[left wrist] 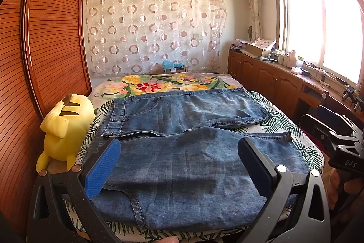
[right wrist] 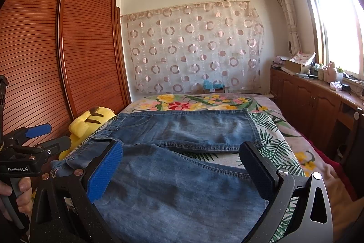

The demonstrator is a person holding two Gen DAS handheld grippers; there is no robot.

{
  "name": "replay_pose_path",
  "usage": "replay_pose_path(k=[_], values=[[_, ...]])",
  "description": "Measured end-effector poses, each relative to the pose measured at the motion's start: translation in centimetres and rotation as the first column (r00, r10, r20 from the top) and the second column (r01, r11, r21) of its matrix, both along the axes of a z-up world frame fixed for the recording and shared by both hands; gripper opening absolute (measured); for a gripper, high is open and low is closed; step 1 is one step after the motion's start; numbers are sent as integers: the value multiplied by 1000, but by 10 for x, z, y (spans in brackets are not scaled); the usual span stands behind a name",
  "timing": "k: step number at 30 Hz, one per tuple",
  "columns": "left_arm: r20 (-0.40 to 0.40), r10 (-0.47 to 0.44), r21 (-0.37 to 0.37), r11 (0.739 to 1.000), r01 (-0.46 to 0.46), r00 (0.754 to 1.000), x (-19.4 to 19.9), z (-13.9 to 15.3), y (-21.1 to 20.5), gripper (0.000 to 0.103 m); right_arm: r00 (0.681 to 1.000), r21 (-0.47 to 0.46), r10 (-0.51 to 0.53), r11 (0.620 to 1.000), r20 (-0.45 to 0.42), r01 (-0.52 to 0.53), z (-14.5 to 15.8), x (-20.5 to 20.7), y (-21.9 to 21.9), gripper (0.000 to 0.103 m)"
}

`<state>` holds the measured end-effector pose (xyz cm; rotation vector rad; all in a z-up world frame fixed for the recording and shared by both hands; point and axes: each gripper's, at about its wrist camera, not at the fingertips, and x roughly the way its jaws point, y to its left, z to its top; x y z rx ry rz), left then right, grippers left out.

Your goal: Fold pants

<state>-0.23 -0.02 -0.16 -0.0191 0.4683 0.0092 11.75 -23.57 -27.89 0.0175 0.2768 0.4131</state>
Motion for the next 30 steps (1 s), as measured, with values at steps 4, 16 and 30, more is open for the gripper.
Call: replay_pose_path(k=[4,16,30], values=[[-1,0,0,1000,0,1000,0,0,0,103,1000,2,3,1000,-1,-3,0,2,-1,102],[5,1,-1,1000,-1,1000,2,2,-4,103,1000,4,3,1000,0,-3,0,2,-2,102],[8,1,-3,1000,-1,1000,1,2,-3,103,1000,7,6,1000,3,-6,1,4,-1,102]])
